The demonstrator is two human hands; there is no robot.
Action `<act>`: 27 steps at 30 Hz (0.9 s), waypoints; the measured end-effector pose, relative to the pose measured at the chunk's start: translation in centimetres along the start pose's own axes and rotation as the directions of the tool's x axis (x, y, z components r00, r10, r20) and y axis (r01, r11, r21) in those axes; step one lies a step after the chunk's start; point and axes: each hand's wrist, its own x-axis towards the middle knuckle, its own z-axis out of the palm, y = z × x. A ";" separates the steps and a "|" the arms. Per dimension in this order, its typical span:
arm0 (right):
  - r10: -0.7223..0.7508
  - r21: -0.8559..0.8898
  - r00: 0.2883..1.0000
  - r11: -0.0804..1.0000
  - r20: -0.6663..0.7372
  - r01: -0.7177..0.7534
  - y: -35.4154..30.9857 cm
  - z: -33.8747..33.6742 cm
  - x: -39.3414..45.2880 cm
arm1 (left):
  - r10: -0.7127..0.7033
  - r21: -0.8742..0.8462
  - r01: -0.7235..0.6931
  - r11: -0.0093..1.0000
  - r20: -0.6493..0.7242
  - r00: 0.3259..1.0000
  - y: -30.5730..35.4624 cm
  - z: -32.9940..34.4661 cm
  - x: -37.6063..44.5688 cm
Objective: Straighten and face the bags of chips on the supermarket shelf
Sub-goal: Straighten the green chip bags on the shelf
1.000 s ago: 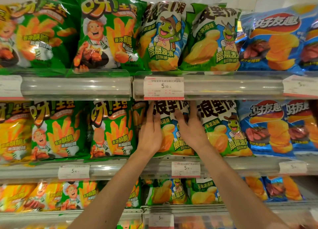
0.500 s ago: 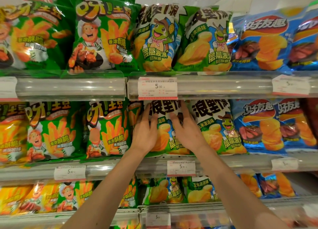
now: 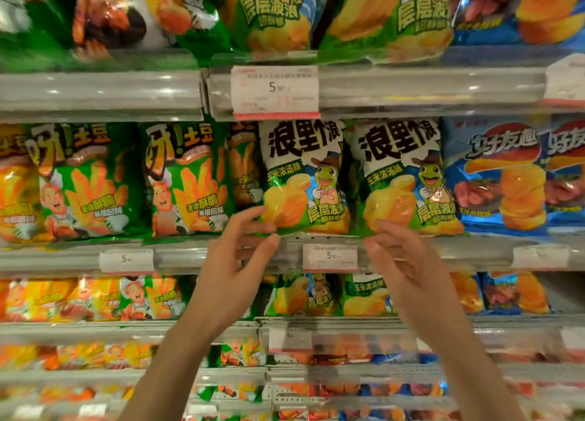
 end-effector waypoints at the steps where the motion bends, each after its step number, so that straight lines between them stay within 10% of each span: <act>1: 0.021 -0.011 1.000 1.000 0.007 -0.021 0.7 -0.3 -0.8 | -0.026 -0.007 0.026 1.000 -0.013 1.000 -0.3 0.1 -0.9; 10: 0.186 -0.040 0.982 0.982 0.043 -0.185 4.4 0.2 -3.9 | -0.235 -0.036 0.233 0.972 -0.111 0.966 -3.9 -1.0 -6.3; 27: 0.117 -0.139 0.977 0.980 -0.178 -0.143 -4.2 14.6 -6.6 | -0.086 -0.106 0.090 0.990 0.043 0.995 -7.7 -17.9 -3.0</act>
